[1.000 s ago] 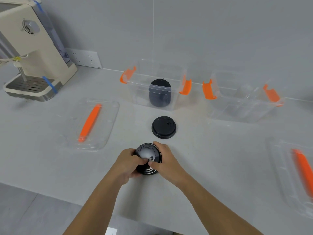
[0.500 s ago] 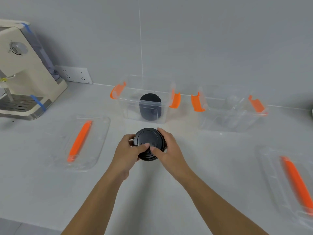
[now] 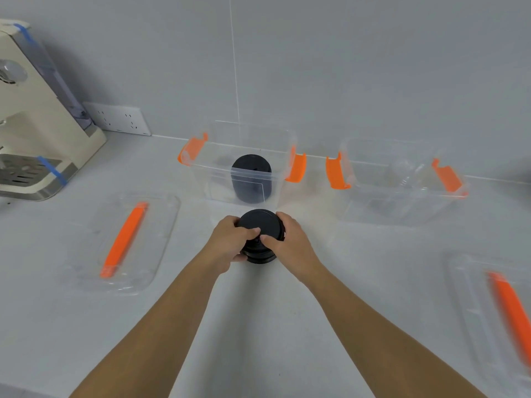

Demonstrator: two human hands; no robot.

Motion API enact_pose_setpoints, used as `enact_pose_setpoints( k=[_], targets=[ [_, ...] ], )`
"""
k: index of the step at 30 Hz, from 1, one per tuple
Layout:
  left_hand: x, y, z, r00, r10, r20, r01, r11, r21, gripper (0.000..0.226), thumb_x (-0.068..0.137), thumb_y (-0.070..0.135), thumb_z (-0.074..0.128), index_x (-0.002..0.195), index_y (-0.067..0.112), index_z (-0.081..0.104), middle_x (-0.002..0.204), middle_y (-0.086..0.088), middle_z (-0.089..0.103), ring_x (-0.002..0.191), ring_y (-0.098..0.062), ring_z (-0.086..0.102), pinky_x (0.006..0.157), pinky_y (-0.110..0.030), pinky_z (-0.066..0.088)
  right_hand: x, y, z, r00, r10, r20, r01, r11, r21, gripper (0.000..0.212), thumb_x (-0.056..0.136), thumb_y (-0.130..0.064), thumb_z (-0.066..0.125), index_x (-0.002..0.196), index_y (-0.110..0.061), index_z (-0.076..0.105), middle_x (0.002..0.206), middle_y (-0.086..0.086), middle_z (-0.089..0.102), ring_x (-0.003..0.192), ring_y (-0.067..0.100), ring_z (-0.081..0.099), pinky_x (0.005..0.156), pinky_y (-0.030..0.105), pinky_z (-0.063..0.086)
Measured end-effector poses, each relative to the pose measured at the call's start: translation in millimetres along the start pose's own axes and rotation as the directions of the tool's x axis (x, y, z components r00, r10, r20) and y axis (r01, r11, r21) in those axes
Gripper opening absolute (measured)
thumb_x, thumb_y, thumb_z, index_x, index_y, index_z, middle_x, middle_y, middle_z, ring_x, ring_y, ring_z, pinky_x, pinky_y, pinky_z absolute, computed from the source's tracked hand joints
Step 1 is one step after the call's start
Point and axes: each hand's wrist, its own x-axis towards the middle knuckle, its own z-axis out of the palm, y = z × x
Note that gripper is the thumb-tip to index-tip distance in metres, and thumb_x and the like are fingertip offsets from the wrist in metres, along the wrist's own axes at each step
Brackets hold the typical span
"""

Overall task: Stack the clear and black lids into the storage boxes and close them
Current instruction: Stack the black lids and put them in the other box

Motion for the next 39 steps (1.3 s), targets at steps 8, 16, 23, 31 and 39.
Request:
enact_pose_setpoints(
  k=[8, 16, 23, 31, 39],
  targets=[
    [12.1, -9.6, 7.7, 0.998, -0.028, -0.052, 0.030, 0.999, 0.024, 0.043, 0.083, 0.009, 0.064, 0.123, 0.008, 0.050, 0.117, -0.009, 0.058, 0.094, -0.022, 0.055, 0.064, -0.028, 0.049, 8.3, 13.5, 3.1, 0.997, 0.028, 0.067, -0.019, 0.991, -0.136, 0.057, 0.079, -0.020, 0.062, 0.131, -0.012, 0.041, 0.132, 0.009, 0.045, 0.121, 0.025, 0.043, 0.099, 0.039, 0.041],
    [21.4, -6.5, 11.9, 0.992, -0.117, -0.048, 0.116, 0.993, -0.014, 0.048, 0.086, 0.008, 0.061, 0.131, 0.008, 0.044, 0.129, -0.011, 0.052, 0.102, -0.025, 0.051, 0.078, -0.039, 0.052, 9.5, 15.0, 1.2, 0.983, 0.148, 0.105, -0.129, 0.978, -0.162, 0.066, 0.081, -0.034, 0.060, 0.138, -0.022, 0.030, 0.131, -0.002, 0.047, 0.126, 0.020, 0.036, 0.109, 0.036, 0.022],
    [16.9, -5.1, 8.4, 0.969, -0.236, 0.074, 0.243, 0.963, -0.116, 0.029, 0.085, 0.000, 0.059, 0.114, 0.002, 0.058, 0.109, -0.012, 0.059, 0.086, -0.022, 0.057, 0.063, -0.036, 0.050, 8.6, 19.0, -1.0, 0.977, 0.121, 0.177, -0.140, 0.985, 0.104, 0.062, 0.079, -0.015, 0.063, 0.134, -0.019, 0.036, 0.135, 0.002, 0.043, 0.120, 0.019, 0.046, 0.101, 0.038, 0.042],
    [4.1, -8.7, 6.7, 0.982, -0.152, 0.115, 0.174, 0.959, -0.223, 0.028, 0.079, 0.001, 0.067, 0.107, 0.005, 0.063, 0.088, -0.008, 0.069, 0.081, -0.023, 0.066, 0.062, -0.035, 0.054, 3.6, 21.1, -13.5, 0.995, -0.011, 0.098, -0.004, 0.989, 0.151, 0.056, 0.079, -0.014, 0.065, 0.129, -0.026, 0.043, 0.124, -0.009, 0.043, 0.111, 0.006, 0.044, 0.086, 0.010, 0.036],
    [-20.5, 3.6, 10.5, 0.999, 0.054, 0.007, -0.051, 0.971, -0.234, 0.040, 0.076, 0.020, 0.073, 0.113, 0.013, 0.059, 0.101, -0.007, 0.069, 0.089, -0.018, 0.065, 0.065, -0.029, 0.050, -7.4, -2.5, -35.8, 0.984, -0.169, 0.059, 0.157, 0.973, 0.167, 0.048, 0.080, -0.023, 0.066, 0.120, -0.036, 0.042, 0.120, -0.009, 0.041, 0.104, -0.004, 0.046, 0.086, 0.012, 0.038]
  ],
)
